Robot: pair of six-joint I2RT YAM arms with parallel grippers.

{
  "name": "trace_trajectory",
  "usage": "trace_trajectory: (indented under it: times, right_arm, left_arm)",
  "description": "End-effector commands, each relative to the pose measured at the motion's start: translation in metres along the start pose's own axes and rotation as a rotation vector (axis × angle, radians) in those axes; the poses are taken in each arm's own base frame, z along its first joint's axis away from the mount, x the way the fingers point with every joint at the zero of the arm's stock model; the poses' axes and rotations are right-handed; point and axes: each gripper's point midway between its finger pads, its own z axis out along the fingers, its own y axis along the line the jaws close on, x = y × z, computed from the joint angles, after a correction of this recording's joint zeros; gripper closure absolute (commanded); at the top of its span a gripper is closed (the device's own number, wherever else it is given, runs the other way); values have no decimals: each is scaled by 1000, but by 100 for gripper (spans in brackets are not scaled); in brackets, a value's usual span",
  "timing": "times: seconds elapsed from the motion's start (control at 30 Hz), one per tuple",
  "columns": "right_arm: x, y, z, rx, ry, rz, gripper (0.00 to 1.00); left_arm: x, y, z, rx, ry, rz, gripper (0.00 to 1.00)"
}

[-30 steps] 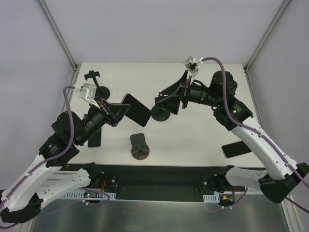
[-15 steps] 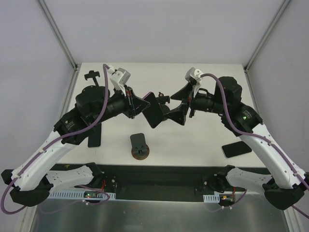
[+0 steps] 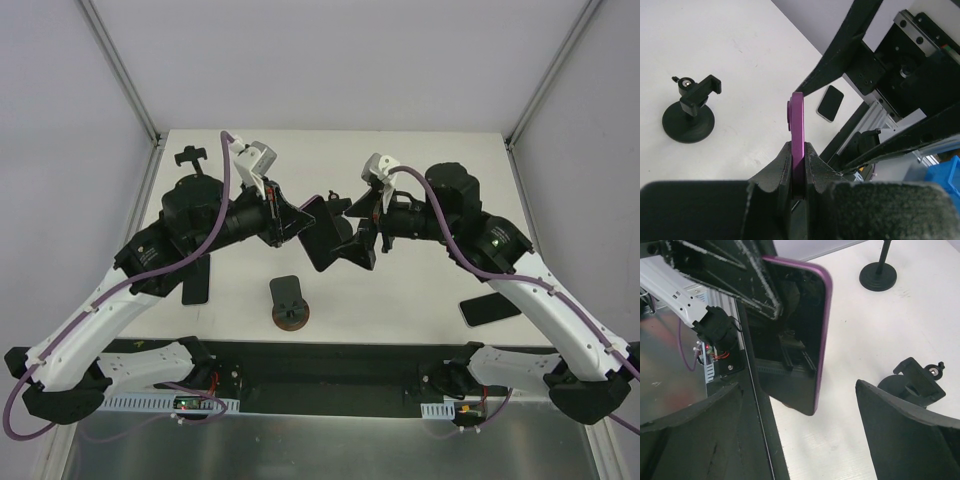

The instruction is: Place the phone on the phone stand

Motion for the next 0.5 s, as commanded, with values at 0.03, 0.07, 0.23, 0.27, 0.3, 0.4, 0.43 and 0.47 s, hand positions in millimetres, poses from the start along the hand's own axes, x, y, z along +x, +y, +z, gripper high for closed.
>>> trace_trajectory:
  times: [0.03,0.07,0.23,0.27,0.3,0.4,0.43,0.47]
  right_arm:
    - [-24,10,-1,-61,-51,-47,2]
    - [-24,12,-1,-73,-51,-54,2]
    - [-11,0,-9,6,-36,-118,2]
    - [-9,-4,-11,28,-35,-123,2]
    - [-9,-7,-14,48,-38,-124,2]
    - [-7,-18,-18,83,-38,-102,2]
    - [-8,-14,-16,53,-44,-99,2]
    - [-7,-15,-14,39,-46,-86,2]
  left_arm:
    - [-37,-38,-16,162,-124,63,100]
    - [-37,-41,-19,184,-129,88,100]
    - [-35,-42,-15,212,-129,192,100]
    - [-34,-37,-10,193,-121,200,100]
    - [-34,-34,-7,180,-120,238,100]
    - [-34,-26,4,155,-78,282,100]
    - [-38,-28,4,166,-78,283,100]
    - [-32,-35,7,222,-48,283,100]
